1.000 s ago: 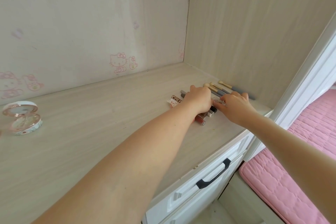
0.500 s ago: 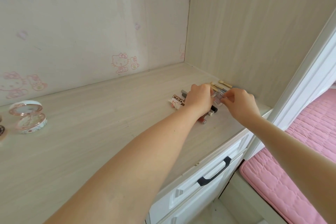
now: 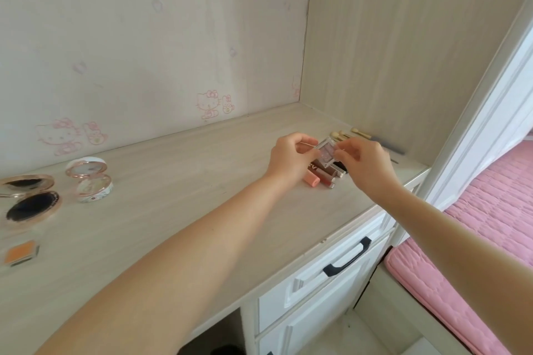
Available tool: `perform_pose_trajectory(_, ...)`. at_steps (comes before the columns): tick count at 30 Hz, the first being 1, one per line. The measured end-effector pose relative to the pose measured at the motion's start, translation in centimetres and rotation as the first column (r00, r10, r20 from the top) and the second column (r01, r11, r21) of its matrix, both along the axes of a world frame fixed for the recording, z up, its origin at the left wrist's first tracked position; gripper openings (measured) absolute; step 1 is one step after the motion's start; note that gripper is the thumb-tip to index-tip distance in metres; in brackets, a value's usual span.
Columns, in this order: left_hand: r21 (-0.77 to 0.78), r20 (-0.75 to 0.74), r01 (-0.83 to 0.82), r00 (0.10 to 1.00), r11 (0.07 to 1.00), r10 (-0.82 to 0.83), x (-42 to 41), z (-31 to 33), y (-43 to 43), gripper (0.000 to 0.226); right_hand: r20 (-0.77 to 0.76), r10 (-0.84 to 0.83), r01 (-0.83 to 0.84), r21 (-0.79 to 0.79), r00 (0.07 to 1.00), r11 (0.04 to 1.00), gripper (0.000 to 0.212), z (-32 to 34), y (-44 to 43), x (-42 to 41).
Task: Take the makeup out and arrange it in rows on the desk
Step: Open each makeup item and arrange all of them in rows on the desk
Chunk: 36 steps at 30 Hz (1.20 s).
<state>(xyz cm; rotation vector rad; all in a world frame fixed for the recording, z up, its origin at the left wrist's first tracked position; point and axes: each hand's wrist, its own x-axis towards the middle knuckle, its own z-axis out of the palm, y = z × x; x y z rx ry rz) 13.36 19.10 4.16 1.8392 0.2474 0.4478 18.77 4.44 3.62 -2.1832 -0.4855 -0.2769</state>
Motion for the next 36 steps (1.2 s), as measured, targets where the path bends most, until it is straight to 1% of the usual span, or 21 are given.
perform_pose_trajectory(2, -0.078, -0.003, 0.004, 1.000, 0.997, -0.004, -1.9, 0.1, 0.8, 0.018, -0.043, 0.031, -0.030, 0.030, 0.999, 0.999, 0.012, 0.2, 0.8, -1.4)
perform_pose_trajectory(5, -0.301, 0.012, 0.041, 0.999, 0.953, -0.040, -5.0, 0.1, 1.9, 0.012, -0.108, 0.111, -0.100, 0.101, 0.988, 0.990, 0.013, 0.4, 2.1, -4.0)
perform_pose_trajectory(6, -0.353, 0.012, 0.043, 0.999, 0.935, -0.041, -6.0, 0.1, 2.4, 0.010, -0.124, 0.131, -0.116, 0.120, 0.984, 0.986, 0.013, 0.4, 2.6, -4.8)
perform_pose_trajectory(9, -0.455, -0.007, 0.010, 1.000, 0.890, -0.015, -8.9, -0.2, 3.7, 0.008, -0.151, 0.169, -0.148, 0.144, 0.974, 0.979, 0.014, 0.2, 4.1, -7.2)
perform_pose_trajectory(11, -0.485, -0.030, -0.028, 0.999, 0.874, 0.015, -10.8, -0.4, 4.6, 0.009, -0.165, 0.202, -0.182, 0.126, 0.966, 0.975, 0.010, 0.0, 5.0, -8.5)
perform_pose_trajectory(13, -0.494, -0.045, -0.055, 0.998, 0.868, 0.037, -12.5, -0.7, 5.5, 0.009, -0.155, 0.223, -0.214, 0.072, 0.962, 0.974, 0.003, -0.2, 5.9, -9.8)
perform_pose_trajectory(14, -0.497, -0.051, -0.065, 0.998, 0.866, 0.046, -13.3, -0.8, 5.9, 0.008, -0.146, 0.230, -0.225, 0.052, 0.962, 0.973, 0.003, -0.2, 6.3, -10.4)
perform_pose_trajectory(19, -0.524, -0.068, -0.114, 0.993, 0.844, 0.092, -17.3, -1.2, 7.9, 0.006, -0.108, 0.329, -0.338, -0.083, 0.938, 0.938, 0.022, -0.4, 8.6, -13.8)
perform_pose_trajectory(22, -0.566, -0.076, -0.138, 0.990, 0.813, 0.115, -19.6, -1.2, 9.0, 0.014, -0.079, 0.386, -0.394, -0.183, 0.919, 0.901, 0.028, -0.4, 10.0, -15.8)
perform_pose_trajectory(25, -0.596, -0.094, -0.159, 0.987, 0.788, 0.128, -21.6, -1.2, 9.9, 0.020, -0.050, 0.423, -0.423, -0.233, 0.905, 0.876, 0.034, -0.5, 11.5, -17.4)
perform_pose_trajectory(32, -0.651, -0.096, -0.159, 0.987, 0.742, 0.128, -25.7, -1.3, 12.0, 0.026, -0.055, 0.495, -0.492, -0.253, 0.867, 0.833, 0.036, -0.9, 13.9, -20.0)
perform_pose_trajectory(36, -0.750, -0.125, -0.179, 0.984, 0.636, 0.129, -27.4, -1.3, 13.0, 0.022, -0.028, 0.530, -0.522, -0.221, 0.848, 0.824, 0.038, -0.9, 14.9, -21.5)
